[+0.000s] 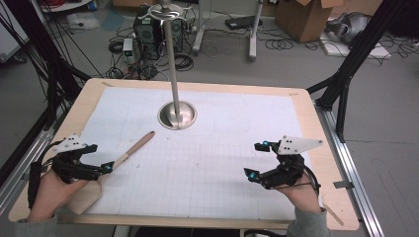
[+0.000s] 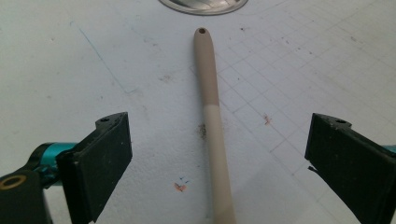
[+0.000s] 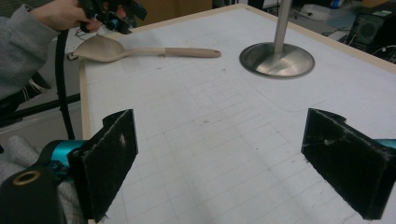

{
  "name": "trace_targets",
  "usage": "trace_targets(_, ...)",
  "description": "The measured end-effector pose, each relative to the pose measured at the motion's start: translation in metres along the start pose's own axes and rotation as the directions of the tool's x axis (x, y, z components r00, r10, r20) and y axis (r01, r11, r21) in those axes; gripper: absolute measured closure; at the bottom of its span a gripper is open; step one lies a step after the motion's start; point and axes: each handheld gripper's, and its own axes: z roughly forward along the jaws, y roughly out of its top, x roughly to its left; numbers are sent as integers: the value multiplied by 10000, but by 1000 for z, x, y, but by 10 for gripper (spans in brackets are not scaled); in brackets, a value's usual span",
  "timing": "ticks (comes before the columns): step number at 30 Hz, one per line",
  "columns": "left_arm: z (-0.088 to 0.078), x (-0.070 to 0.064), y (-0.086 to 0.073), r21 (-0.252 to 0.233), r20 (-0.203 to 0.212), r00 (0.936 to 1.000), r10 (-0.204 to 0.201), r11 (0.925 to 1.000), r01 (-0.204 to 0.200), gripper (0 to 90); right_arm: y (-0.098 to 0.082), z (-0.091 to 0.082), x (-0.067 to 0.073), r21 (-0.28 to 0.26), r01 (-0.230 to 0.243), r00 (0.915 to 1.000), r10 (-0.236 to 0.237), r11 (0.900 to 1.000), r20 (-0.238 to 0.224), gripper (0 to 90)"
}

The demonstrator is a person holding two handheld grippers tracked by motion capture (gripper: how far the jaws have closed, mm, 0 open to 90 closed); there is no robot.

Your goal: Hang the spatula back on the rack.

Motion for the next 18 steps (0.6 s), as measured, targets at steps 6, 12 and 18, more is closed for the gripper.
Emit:
trace_targets(6,8,1,-4,182,138,9998,-121,9998,119,89,0,-1,1,-26,-9,10000,9,10000,-28,96)
trace_targets(12,17,3,-5,574,-4,10000,-34,9983,34,109,-1,-2,1,20,-48,10000,48,10000,-19,96)
trace_targets(18,29,1,0,869,68,9999,75,9962,-80,133,-1,-2,1,-19,-37,10000,37,10000,-1,96)
